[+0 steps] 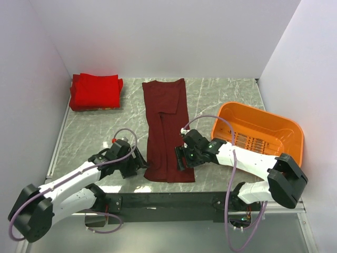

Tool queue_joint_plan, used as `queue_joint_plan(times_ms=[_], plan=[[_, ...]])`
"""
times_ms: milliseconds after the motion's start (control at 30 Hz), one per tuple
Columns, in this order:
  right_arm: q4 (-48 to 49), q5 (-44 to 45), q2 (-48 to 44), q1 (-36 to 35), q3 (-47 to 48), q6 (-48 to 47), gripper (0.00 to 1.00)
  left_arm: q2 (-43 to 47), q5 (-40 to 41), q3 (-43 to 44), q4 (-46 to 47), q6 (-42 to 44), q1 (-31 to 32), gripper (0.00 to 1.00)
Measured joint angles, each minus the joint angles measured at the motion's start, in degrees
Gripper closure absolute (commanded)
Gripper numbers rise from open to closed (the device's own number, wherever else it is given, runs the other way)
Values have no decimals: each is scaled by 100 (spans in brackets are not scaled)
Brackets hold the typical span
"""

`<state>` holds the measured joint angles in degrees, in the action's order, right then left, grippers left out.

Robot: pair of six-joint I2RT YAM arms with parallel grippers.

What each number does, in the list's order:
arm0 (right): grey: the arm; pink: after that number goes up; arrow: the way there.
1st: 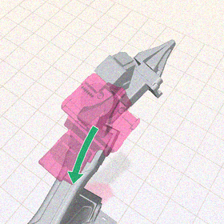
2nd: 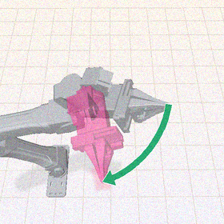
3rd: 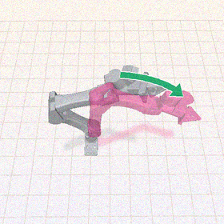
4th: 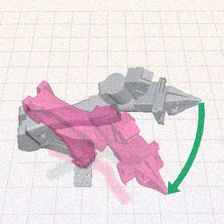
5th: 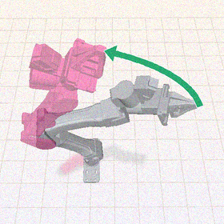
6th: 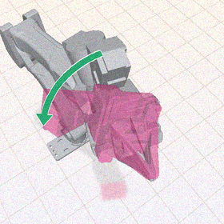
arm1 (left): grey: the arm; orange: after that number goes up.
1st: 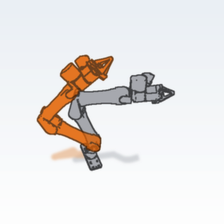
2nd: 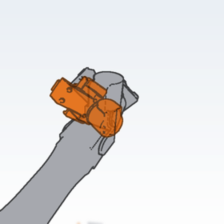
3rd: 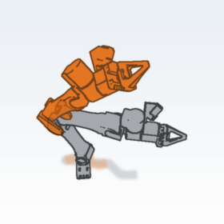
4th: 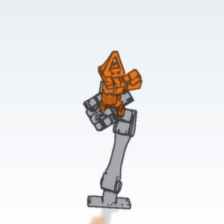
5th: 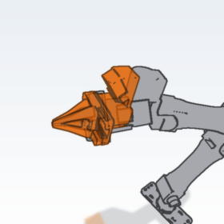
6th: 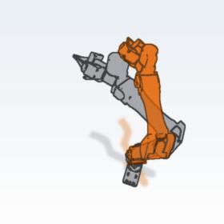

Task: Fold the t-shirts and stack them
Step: Fold the tshirt

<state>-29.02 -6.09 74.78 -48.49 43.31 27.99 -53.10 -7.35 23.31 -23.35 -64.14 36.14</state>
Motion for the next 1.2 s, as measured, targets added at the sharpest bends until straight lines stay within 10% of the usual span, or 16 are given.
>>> queue_joint_plan(times_ms=[567, 667, 1200], plan=[[76, 197, -48, 0, -247, 332, 20, -835, -487, -221, 636, 225, 90, 72], [74, 203, -42, 0, -247, 328, 20, -876, -487, -247, 664, 262, 118, 100], [-114, 146, -518, 0, -466, 439, 20, 437, -256, -291, -177, -131, 516, 100]])
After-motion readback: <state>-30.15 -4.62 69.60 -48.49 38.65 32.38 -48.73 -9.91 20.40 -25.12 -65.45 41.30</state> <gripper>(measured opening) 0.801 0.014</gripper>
